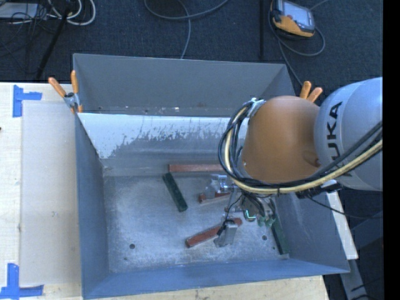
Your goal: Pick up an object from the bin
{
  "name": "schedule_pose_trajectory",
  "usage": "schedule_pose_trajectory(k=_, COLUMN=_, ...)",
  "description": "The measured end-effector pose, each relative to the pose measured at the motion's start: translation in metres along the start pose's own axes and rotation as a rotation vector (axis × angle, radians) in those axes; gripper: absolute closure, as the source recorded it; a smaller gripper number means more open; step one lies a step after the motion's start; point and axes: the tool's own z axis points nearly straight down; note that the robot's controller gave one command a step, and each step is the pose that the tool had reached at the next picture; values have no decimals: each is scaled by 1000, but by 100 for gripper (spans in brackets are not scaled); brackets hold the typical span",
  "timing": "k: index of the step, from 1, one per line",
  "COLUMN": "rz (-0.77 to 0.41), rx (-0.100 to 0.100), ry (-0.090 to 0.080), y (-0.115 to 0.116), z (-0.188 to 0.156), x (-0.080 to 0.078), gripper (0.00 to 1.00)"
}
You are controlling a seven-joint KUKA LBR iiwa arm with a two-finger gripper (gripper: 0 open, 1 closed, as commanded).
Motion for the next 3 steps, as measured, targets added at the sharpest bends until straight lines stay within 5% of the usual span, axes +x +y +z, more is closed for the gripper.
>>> schedule_pose_trajectory(k=1, rz=56, rx=0, ry=0, y=-47, z=132, x=-5, gripper=0)
schedule_pose_trajectory(k=2, rz=57, rx=-1, ry=-7, y=-47, z=127, x=-7, gripper=100)
schedule_pose_trajectory(k=3, rz=31, rx=0, ry=-17, y=-42, z=-15, x=-27, gripper=100)
